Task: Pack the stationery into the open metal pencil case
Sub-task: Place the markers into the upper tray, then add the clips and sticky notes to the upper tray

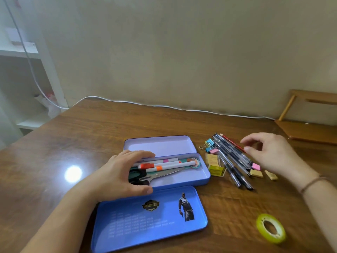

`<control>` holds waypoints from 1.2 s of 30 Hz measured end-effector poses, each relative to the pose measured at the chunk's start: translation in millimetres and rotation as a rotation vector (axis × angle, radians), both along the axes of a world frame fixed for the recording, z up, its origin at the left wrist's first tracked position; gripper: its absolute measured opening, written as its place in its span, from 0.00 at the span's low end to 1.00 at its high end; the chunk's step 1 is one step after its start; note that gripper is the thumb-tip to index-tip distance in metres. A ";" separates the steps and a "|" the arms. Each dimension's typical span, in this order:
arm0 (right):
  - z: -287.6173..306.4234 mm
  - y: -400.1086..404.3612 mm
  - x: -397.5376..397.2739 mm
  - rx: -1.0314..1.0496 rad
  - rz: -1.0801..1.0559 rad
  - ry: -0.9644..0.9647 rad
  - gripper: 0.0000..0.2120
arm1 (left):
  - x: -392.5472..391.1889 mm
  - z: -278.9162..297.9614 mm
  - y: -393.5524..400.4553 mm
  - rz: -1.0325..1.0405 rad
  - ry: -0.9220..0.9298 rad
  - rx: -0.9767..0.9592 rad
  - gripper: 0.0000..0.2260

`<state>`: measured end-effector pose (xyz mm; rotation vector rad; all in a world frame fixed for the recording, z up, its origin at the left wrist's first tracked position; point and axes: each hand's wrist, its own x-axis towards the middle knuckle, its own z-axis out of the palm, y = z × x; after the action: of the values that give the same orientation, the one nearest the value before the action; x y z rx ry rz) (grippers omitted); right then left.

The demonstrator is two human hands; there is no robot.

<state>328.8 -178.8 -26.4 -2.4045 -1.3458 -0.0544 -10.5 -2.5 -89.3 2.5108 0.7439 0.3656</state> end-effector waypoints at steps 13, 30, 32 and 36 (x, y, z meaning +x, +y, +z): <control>-35.9 92.8 -25.6 -0.099 -0.118 -0.085 0.15 | -2.2 3.1 -3.0 -0.012 -0.040 -0.036 0.32; -19.0 63.2 -52.5 0.163 0.526 0.237 0.09 | -3.3 5.5 0.8 -0.069 0.003 0.007 0.29; -25.1 66.0 -59.3 0.033 0.577 0.121 0.09 | -2.2 5.6 0.2 -0.074 0.013 0.008 0.27; -29.7 68.7 -64.4 -0.016 0.507 0.034 0.08 | -1.8 4.8 -1.6 -0.070 0.030 -0.005 0.26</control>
<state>264.4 -110.1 -56.1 -1.9948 -1.8966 0.1328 -12.3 -4.1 -84.4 2.5347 0.6655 0.3019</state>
